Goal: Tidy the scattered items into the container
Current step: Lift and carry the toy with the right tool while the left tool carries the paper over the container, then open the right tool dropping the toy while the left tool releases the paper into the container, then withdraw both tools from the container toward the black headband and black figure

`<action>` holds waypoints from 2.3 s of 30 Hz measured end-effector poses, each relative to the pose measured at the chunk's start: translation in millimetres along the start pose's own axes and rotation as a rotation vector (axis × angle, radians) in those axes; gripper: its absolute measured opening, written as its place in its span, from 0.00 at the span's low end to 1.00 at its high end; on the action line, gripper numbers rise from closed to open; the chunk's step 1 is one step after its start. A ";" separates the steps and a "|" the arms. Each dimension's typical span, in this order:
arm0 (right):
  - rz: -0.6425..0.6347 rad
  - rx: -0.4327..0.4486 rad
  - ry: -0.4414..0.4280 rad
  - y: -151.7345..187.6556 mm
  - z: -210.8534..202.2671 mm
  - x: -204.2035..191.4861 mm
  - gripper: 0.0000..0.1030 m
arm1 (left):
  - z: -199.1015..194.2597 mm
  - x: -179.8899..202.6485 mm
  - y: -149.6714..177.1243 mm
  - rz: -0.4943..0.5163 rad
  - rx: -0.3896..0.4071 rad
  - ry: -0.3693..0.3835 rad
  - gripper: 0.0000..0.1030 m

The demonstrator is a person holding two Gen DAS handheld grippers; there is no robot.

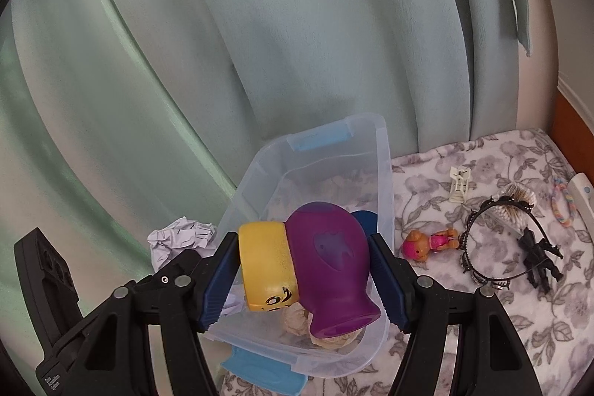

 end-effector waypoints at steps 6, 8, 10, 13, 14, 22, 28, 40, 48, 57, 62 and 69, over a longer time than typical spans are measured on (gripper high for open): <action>-0.001 -0.023 -0.002 -0.7 18.1 5.2 0.70 | 10.6 -4.2 0.9 -0.006 -0.023 -0.006 0.38; 0.000 -0.028 -0.003 -0.7 22.2 5.1 0.70 | 13.5 -5.0 1.4 -0.004 -0.029 -0.009 0.38; 0.002 -0.034 -0.005 -0.1 24.7 4.4 0.70 | 16.6 -5.7 2.0 -0.005 -0.036 -0.012 0.38; 0.004 -0.041 -0.003 0.4 30.5 5.9 0.70 | 21.0 -7.1 2.6 -0.006 -0.046 -0.016 0.38; 0.005 -0.044 -0.003 0.3 32.3 6.5 0.70 | 22.1 -7.8 2.8 -0.007 -0.049 -0.017 0.38; 0.008 -0.061 0.003 -1.8 42.0 8.8 0.70 | 31.2 -7.6 3.9 -0.002 -0.069 -0.025 0.39; 0.009 -0.067 0.008 -3.5 44.9 10.8 0.70 | 33.8 -5.8 3.5 0.003 -0.077 -0.032 0.39; -0.010 -0.044 0.006 -8.0 34.3 5.7 0.71 | 32.0 0.3 1.3 0.016 -0.078 -0.046 0.53; -0.001 -0.031 0.006 -4.6 21.0 9.3 0.74 | 25.1 10.1 3.9 0.036 -0.075 -0.062 0.69; 0.011 0.018 0.000 0.0 -11.0 18.4 0.93 | 10.5 29.4 8.1 0.065 -0.058 -0.066 0.81; 0.013 0.047 0.001 0.1 -32.6 26.2 0.96 | 2.2 46.1 11.2 0.090 -0.045 -0.074 0.82; 0.026 0.091 0.005 1.4 -66.0 41.8 1.00 | -9.6 74.3 17.1 0.137 -0.021 -0.084 0.89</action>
Point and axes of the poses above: each gripper's, at about its wrist camera, not at the fingertips, and z roughly the way its jaws point, x to its right, y to its underside, the point moved 5 cm from there along z, roughly the way its jaws point, and after that the axes turned 10 degrees about -x, right-handed, at the moved point
